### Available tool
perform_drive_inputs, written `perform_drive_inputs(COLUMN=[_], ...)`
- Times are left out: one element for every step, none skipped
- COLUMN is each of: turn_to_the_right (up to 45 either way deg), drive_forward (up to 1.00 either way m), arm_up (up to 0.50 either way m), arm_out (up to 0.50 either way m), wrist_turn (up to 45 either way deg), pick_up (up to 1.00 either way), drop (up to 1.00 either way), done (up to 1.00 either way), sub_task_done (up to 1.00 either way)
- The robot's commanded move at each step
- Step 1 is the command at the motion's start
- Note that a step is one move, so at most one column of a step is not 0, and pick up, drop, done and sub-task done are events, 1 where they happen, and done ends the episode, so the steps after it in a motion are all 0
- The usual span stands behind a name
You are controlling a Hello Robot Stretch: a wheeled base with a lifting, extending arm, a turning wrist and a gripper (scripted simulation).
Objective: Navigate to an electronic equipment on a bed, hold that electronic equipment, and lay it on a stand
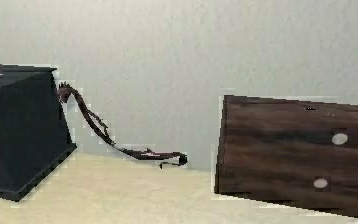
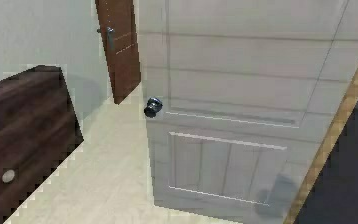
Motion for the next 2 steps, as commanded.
perform_drive_inputs(turn_to_the_right=[0.0,-30.0], drive_forward=[0.50,0.00], arm_up=[0.00,0.00], arm_out=[0.00,0.00], wrist_turn=[0.0,0.0], pick_up=[0.00,0.00], drop=[0.00,0.00], done=[0.00,0.00], sub_task_done=[0.00,0.00])
